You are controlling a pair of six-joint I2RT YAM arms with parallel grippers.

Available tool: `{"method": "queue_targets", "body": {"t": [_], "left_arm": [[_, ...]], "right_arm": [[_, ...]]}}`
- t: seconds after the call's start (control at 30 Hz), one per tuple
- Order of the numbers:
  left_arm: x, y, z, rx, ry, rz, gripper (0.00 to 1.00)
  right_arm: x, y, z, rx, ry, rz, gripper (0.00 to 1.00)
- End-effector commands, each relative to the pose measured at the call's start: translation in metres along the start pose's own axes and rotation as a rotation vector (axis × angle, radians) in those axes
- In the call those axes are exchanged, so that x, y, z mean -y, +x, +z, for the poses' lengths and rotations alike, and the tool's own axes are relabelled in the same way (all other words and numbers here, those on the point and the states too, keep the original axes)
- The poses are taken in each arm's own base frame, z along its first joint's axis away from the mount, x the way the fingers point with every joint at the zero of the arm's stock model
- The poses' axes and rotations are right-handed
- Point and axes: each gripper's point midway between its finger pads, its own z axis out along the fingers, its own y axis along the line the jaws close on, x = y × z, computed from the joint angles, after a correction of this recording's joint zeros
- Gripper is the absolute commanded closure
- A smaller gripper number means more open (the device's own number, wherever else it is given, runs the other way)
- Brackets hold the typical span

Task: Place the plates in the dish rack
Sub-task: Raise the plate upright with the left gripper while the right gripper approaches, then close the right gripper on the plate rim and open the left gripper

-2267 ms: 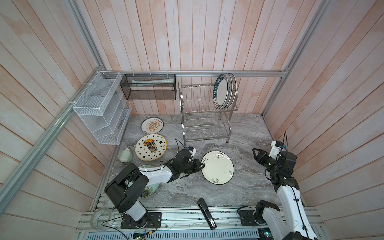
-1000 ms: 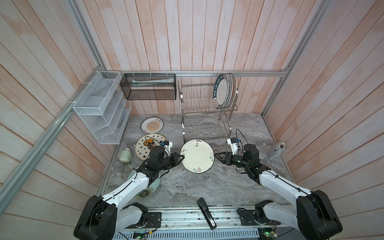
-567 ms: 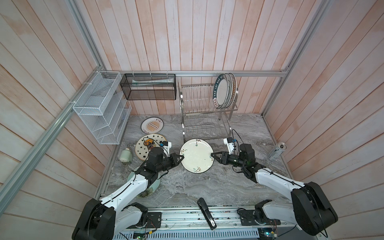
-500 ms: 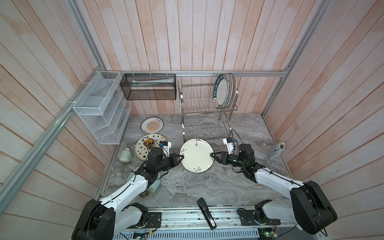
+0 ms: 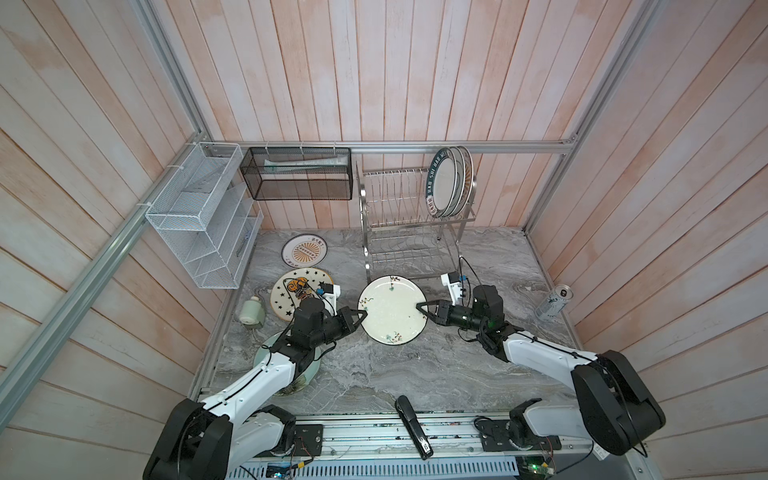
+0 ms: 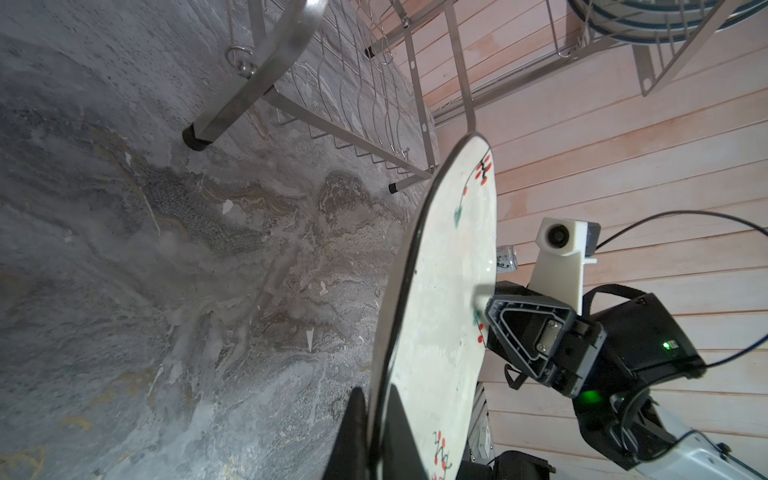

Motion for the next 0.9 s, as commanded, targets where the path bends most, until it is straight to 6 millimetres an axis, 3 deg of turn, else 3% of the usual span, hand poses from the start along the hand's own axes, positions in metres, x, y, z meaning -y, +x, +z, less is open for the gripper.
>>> {"method": "queue_targets", "body": {"t": [0.0, 0.4, 0.63, 0.87], "left_arm": [[0.037, -0.019, -0.008, 0.071, 0.130, 0.065, 1.00], [0.034, -0.019, -0.009, 0.072, 0.111, 0.060, 1.00], [0.031, -0.020, -0.008, 0.076, 0.091, 0.051, 0.83], [0.026, -0.019, -0.008, 0.073, 0.071, 0.041, 0.69]], "right_arm": [[-0.029, -0.006, 0.006, -0.018, -0.104, -0.041, 0.79], [-0.034, -0.009, 0.009, -0.018, -0.108, -0.042, 0.93], [-0.037, -0.015, 0.005, 0.011, -0.092, -0.038, 1.00], [-0.022, -0.020, 0.001, 0.048, 0.004, -0.034, 1.00]]}}
